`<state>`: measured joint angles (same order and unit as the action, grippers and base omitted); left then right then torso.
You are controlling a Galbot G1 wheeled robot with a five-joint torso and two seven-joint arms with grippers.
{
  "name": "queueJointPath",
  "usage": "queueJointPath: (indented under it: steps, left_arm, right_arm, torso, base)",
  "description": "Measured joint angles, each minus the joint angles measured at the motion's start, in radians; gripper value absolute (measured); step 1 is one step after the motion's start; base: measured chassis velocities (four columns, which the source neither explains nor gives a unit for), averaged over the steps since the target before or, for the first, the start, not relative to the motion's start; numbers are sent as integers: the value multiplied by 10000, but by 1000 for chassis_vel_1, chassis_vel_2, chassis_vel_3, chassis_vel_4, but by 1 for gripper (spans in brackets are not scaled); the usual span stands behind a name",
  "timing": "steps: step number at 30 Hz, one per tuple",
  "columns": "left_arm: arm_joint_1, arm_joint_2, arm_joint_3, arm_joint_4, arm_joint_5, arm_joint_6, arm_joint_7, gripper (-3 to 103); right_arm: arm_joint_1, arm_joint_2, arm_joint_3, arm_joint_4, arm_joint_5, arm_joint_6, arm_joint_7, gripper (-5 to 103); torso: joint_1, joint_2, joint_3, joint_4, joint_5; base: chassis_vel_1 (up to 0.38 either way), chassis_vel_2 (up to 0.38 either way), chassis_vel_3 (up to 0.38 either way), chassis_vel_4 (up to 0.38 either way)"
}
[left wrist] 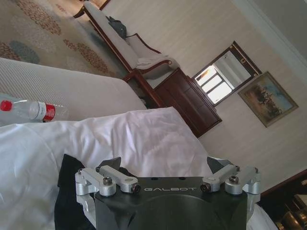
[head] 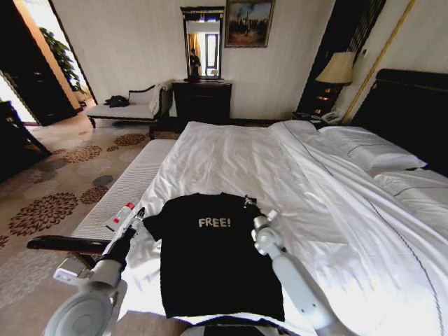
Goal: Fold the clothes on the bed.
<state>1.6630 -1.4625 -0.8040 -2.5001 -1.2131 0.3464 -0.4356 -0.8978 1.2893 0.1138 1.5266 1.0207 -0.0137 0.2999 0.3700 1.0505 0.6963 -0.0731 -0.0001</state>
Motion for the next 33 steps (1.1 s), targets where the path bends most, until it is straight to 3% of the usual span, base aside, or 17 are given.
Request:
queueJointPath:
  steps: [11,15,16,18,19,20,21,24,25,26,27,30,31,33]
  left_arm:
    - [-222,-45,92,0,20,-1,-8,100]
    - [-263,-45,94,0,25,-10,-16,100]
    - [-306,-44,87,1,17,-16,-21,100]
    - [-318,-43,84,1,13,-17,-23,100]
    - [-377,-27,74,1,-14,-18,-24,100]
    - [-438,-3,58,1,-45,-19,-25,100]
    - [-548,60,21,1,-118,-20,-26,100]
    - [-643,127,-32,2,-210,-21,-28,100]
    - [-722,175,-91,1,-278,-21,-29,100]
    - [-802,217,-142,2,-341,-42,-29,100]
    - [-917,268,-202,4,-413,-82,-30,100]
    - [-1175,368,-284,246,-471,-142,-26,100]
    - [-1568,540,-352,942,-380,-226,2,100]
    - [-1767,631,-368,1439,-313,-260,13,100]
  right_arm:
    - [111,335,-517,-744,-507,192,-231,-3]
    - [23,247,-414,-503,-547,331,-389,1]
    - [-47,165,-260,-204,-503,435,-482,12]
    - [-73,139,-204,-82,-463,465,-512,12]
    - [-139,71,-27,291,-290,548,-584,22]
    - [-211,0,210,736,-11,623,-659,22]
    - [-363,-112,664,1519,537,683,-744,33]
    - [-500,-223,1177,2192,1113,711,-765,33]
    - [-604,-306,1618,2613,1500,713,-675,44]
    - [-670,-339,1937,2802,1680,698,-550,44]
    - [-727,-350,2243,2911,1793,679,-441,55]
    - [-835,-317,2782,3035,1896,638,-275,55]
    - [-966,-196,3334,3108,1898,549,-68,66]
    - [-1040,-110,3625,3140,1822,500,36,66]
  torso:
    - [0,0,0,-2,2]
    - [0,0,-1,-1,2]
    - [0,0,-1,-1,2]
    - [0,0,0,-1,2]
    - [0,-1,-1,-1,4]
    - [0,0,-1,0,2]
    - [0,0,-1,-1,2]
    - [0,0,-1,-2,1]
    - [0,0,-2,-2,-1]
    - [-1,1,-2,-2,2]
    - [-1,0,-2,-2,2]
    - [-1,1,-2,-1,6]
    - [0,1,-1,-3,4]
    - [0,0,-1,-4,4]
  base:
    - [0,0,0,0]
    - [0,0,0,0]
    - [0,0,0,0]
    - [0,0,0,0]
    - [0,0,0,0]
    - [0,0,0,0]
    - [0,0,0,0]
    - [0,0,0,0]
    - [0,0,0,0]
    - [0,0,0,0]
    - [0,0,0,0]
    - [0,0,0,0]
    - [0,0,0,0]
    - [0,0,0,0]
